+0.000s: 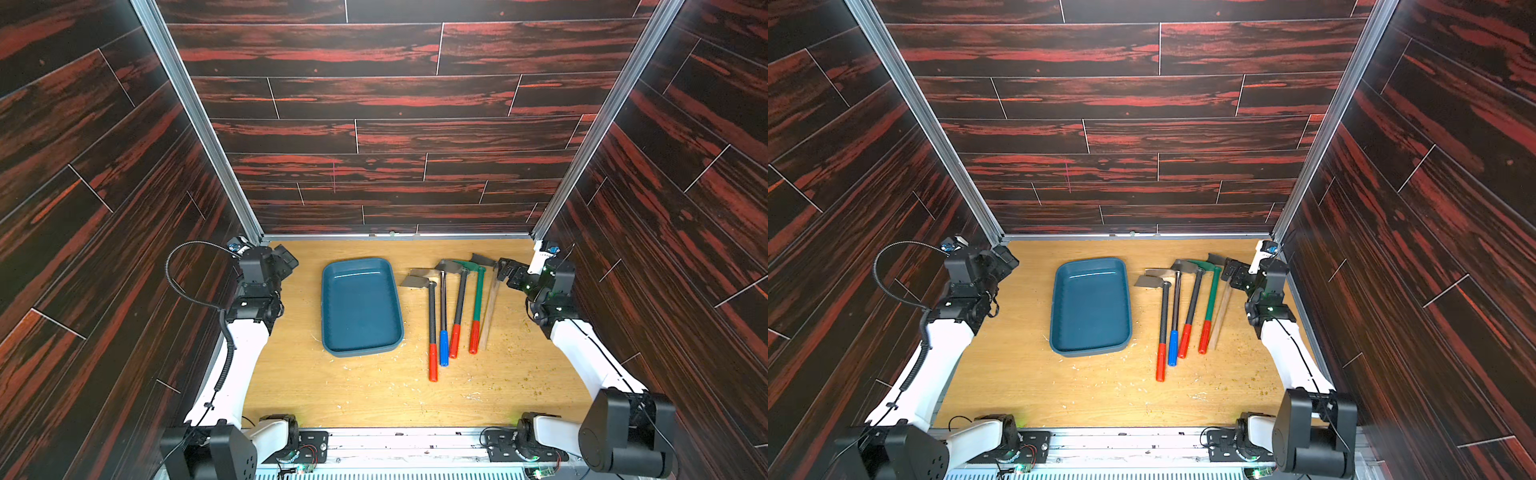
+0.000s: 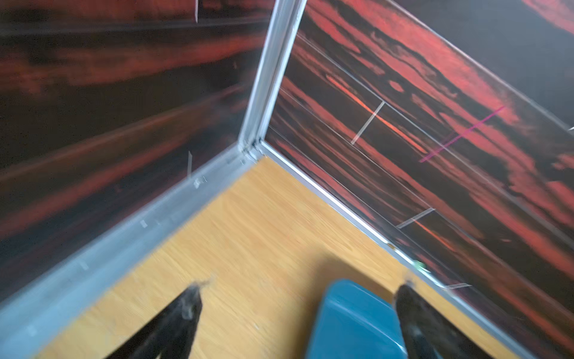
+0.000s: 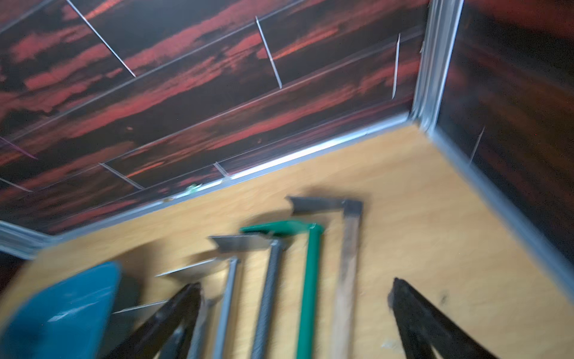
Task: Put the small hoe into the storage box
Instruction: Pick up the hoe from the center of the board.
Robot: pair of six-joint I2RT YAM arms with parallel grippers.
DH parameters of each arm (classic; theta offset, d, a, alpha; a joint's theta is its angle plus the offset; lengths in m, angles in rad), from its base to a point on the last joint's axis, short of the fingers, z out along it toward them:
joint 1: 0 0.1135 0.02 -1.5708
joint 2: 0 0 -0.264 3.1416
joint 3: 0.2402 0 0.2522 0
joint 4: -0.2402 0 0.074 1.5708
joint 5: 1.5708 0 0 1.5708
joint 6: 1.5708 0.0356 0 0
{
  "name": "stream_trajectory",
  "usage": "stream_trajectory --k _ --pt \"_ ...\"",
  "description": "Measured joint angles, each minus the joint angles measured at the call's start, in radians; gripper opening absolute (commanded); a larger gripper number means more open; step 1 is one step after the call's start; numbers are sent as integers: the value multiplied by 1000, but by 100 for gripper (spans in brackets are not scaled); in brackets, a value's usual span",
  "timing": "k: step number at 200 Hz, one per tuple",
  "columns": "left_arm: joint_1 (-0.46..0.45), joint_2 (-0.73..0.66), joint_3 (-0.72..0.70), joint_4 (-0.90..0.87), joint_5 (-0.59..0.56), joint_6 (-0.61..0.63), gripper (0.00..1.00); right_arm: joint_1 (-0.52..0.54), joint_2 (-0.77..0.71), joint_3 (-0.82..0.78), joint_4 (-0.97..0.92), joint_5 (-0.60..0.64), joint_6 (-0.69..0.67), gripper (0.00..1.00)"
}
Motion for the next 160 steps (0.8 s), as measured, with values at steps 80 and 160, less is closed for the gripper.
stream_trajectory --k 80,160 --pt "-1 86 103 -172 80 -114 100 -17 -16 132 -300 -42 256 98" --pt "-81 181 294 -288 78 27 100 -38 -32 243 -503 38 291 98"
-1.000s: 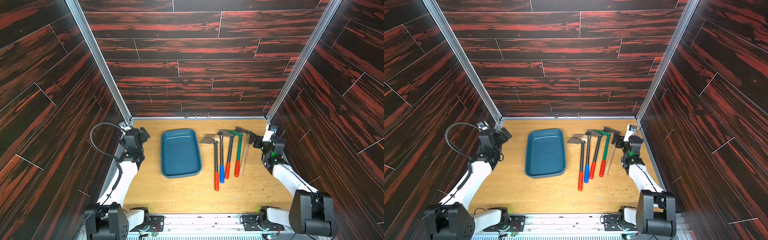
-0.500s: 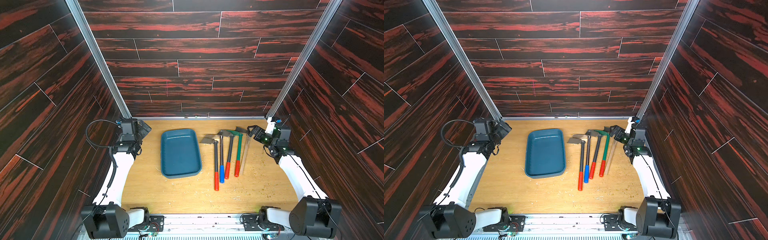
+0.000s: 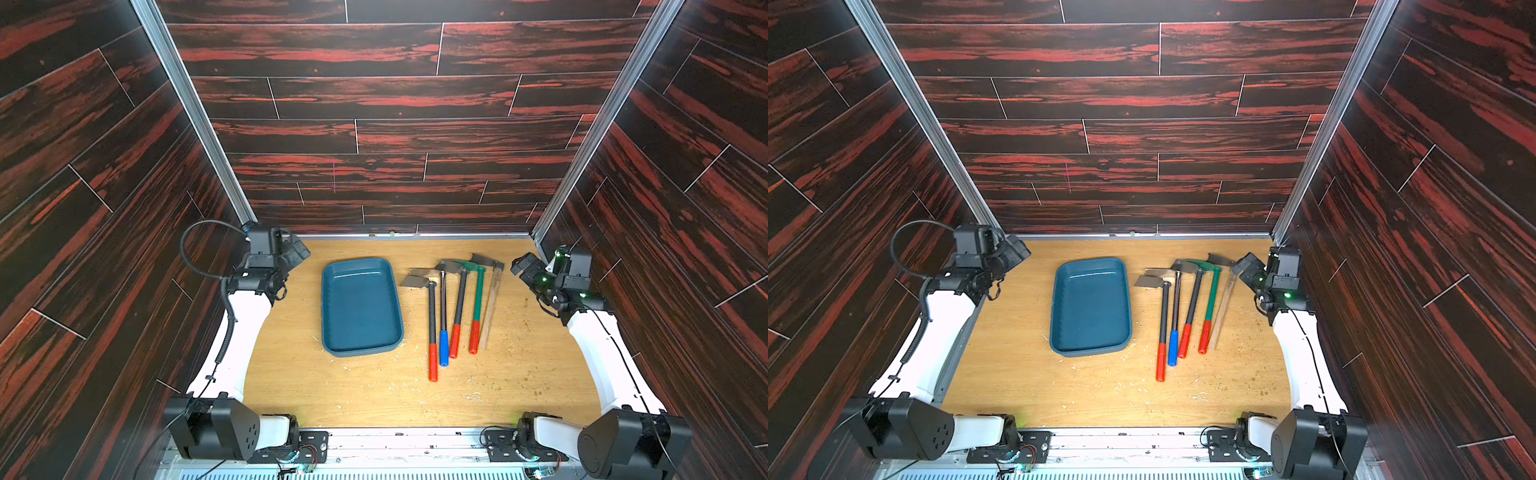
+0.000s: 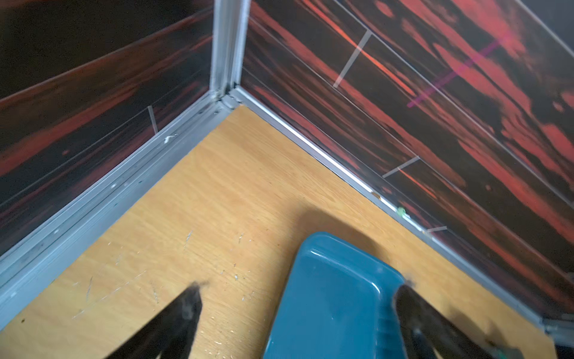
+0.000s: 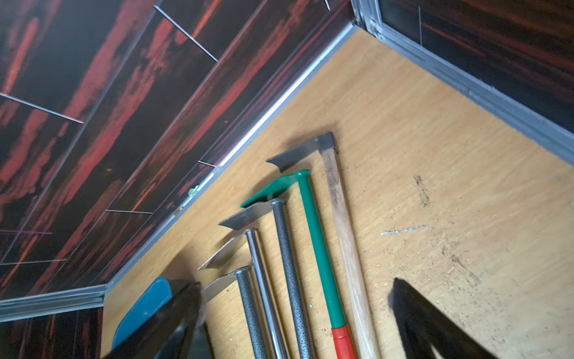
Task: Put the small hoe into the storage box
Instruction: Pick up the hoe from the center of the board.
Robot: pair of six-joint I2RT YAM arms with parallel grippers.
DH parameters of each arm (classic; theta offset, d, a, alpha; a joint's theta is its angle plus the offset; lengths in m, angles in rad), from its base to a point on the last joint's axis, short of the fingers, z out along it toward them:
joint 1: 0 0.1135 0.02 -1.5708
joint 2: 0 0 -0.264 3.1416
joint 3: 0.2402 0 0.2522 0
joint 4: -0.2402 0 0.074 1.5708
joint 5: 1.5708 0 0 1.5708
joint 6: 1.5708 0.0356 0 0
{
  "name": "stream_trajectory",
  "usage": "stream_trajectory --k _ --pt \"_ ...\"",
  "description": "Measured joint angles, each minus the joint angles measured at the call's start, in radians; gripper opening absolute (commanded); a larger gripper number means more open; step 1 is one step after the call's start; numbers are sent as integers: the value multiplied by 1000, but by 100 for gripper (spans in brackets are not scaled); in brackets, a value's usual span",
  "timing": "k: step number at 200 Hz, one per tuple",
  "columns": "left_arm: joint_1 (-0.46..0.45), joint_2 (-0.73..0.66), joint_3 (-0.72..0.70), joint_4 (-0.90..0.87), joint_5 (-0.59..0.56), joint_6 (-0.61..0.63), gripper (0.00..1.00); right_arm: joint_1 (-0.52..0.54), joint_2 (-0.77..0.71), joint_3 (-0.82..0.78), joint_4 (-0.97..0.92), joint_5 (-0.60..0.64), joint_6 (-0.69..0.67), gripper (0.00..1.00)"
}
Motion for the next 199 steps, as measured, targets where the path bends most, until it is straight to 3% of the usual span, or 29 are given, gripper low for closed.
stream_trajectory --k 72,131,159,199 --pt "-315 215 254 -113 -175 89 100 121 -3 16 -14 13 -93 98" --pt "-553 375 430 -179 -325 166 100 141 12 102 -103 85 -132 98" --pt "-615 457 539 -216 -381 184 100 166 13 120 -148 133 -132 99" --pt "-621 529 643 -269 -352 172 100 176 23 132 -202 174 -150 98"
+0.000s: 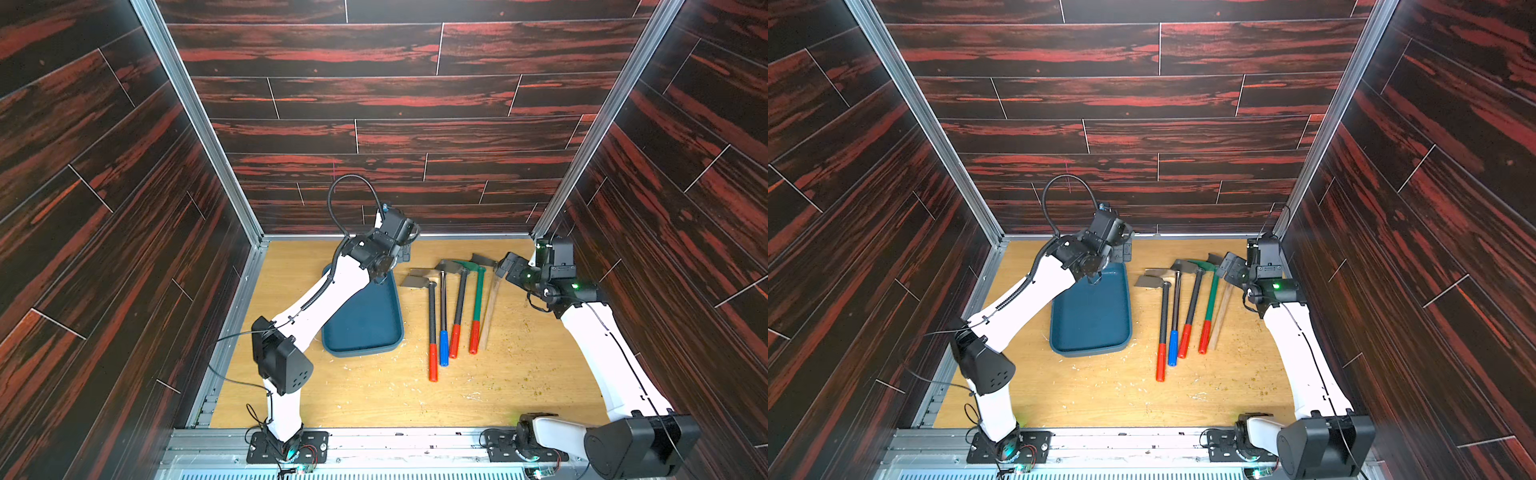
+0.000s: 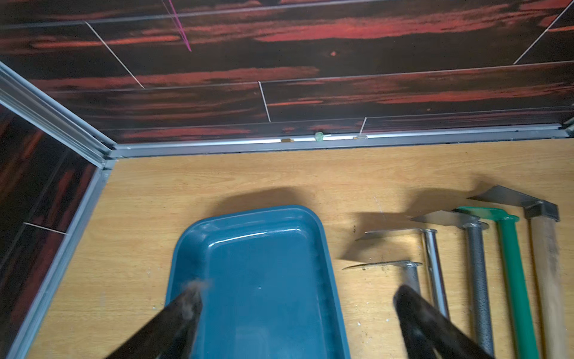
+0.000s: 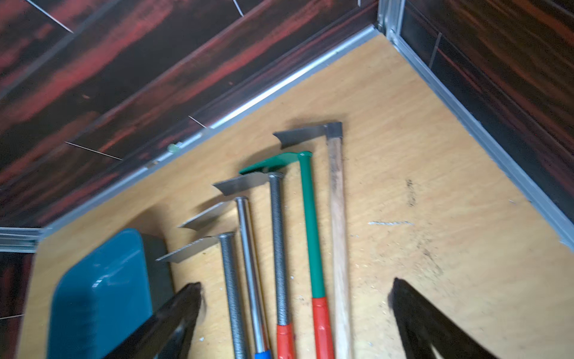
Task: Put the small hoe into the storage box
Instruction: Pick up the hoe from the center of the board.
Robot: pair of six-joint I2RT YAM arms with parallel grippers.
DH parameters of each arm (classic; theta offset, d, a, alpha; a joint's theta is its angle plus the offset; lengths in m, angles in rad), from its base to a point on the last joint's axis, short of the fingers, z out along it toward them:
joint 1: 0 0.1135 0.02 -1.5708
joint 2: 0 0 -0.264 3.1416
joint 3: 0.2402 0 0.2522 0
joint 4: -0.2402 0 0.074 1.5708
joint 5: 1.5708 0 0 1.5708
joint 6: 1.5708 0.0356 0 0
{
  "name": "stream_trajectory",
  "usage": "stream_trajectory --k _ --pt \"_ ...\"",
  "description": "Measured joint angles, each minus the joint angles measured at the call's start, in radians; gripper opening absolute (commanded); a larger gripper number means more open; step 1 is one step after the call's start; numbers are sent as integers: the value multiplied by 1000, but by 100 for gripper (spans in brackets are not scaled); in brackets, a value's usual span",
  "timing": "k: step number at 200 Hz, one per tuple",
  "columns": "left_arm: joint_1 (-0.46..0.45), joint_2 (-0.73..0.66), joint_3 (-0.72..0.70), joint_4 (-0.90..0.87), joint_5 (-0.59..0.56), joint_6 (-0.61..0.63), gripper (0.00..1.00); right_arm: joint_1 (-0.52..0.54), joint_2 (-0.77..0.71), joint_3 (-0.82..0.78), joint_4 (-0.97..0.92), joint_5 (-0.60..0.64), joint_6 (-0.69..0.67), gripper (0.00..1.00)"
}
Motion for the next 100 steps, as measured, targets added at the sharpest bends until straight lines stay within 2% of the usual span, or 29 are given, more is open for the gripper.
stream_trajectory --k 40,57,79,100 --pt "2 84 128 -43 133 -38 100 0 -11 0 11 -45 -27 98" --pt "-4 112 141 -46 194 -56 100 0 -26 0 11 -73 -31 98" --pt "-30 156 158 -67 235 -71 94 1 -48 0 7 -95 -33 98" --pt "-74 230 237 -116 251 -87 86 2 -57 0 -6 -93 -37 98"
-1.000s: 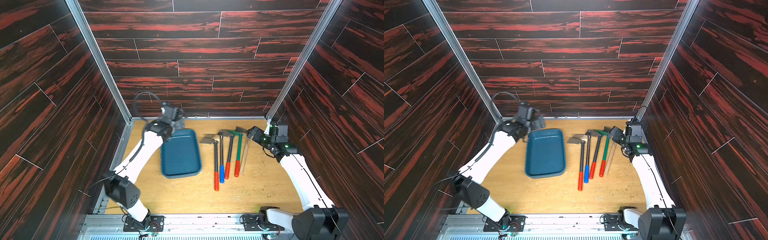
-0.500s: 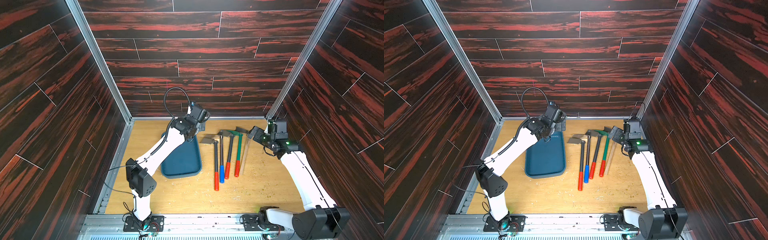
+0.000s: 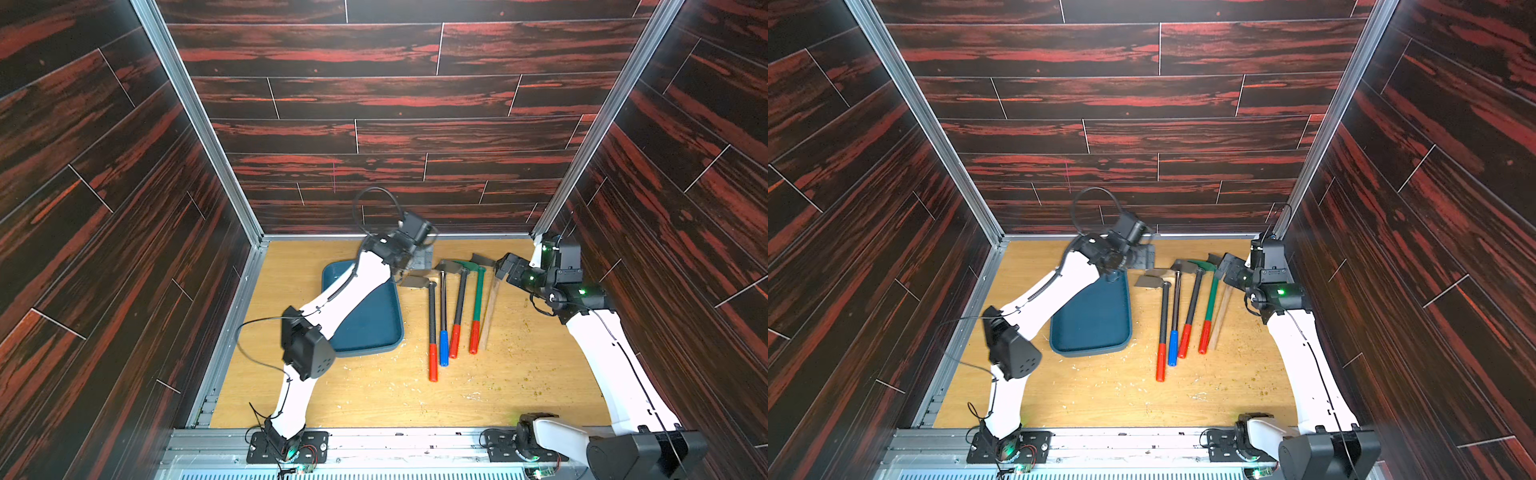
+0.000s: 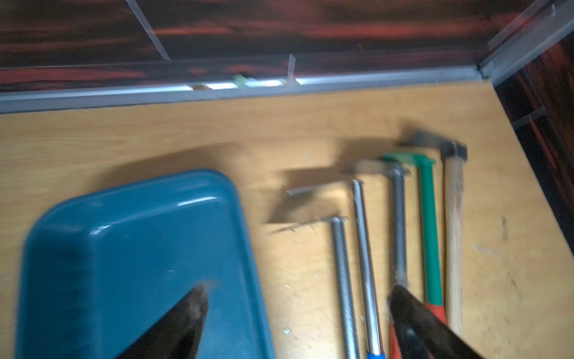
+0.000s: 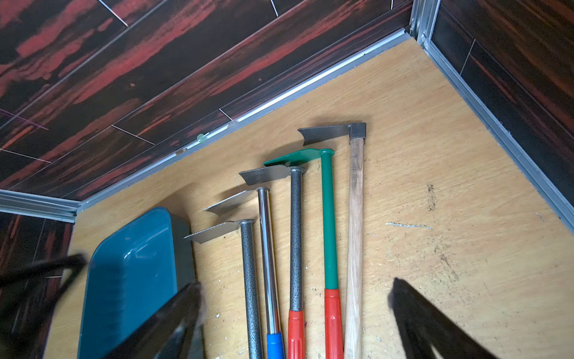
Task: Put the small hoe into the storage box
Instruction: Pick up the hoe from the center of the board.
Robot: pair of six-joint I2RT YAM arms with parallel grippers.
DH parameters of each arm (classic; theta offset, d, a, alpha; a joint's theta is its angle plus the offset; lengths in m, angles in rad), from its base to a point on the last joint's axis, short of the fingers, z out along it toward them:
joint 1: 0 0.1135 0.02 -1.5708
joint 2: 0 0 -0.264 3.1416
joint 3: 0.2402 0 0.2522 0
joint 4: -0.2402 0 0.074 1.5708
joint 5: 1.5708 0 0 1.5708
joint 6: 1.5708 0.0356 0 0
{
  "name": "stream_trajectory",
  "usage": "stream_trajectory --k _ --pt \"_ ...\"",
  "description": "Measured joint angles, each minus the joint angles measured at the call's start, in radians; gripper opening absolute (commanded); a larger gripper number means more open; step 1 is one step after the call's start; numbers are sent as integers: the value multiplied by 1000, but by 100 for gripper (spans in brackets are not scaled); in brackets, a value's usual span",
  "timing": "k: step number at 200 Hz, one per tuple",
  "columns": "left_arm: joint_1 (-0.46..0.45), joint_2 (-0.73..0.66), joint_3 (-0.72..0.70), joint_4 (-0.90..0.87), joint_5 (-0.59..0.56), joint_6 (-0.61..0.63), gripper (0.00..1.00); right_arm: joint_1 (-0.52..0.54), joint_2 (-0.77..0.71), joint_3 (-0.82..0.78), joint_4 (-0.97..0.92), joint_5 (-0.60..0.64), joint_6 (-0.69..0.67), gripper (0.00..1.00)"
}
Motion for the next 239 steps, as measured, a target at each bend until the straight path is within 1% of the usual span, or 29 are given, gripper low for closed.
stream_trajectory --k 18,37,47,72,93,114,156,239 --pt "-32 75 80 -35 27 -26 75 1 -4 0 -15 8 -2 97" --pt "-58 135 132 -72 58 -48 72 3 -10 0 -34 19 -2 96" --pt "-65 169 164 -92 72 -60 66 5 -12 0 -44 24 -2 96" --pt "-66 224 215 -139 86 -85 64 5 -25 0 -56 36 -3 95" --pt "-61 229 215 -159 102 -108 62 5 -34 0 -60 43 -3 95" --pt "-61 229 217 -164 124 -137 57 5 -34 0 -60 46 -3 95" --pt "-63 260 230 -169 160 -181 57 5 -34 0 -63 46 -3 95" --pt "-66 426 332 -201 183 -196 56 5 -32 0 -64 44 -6 92"
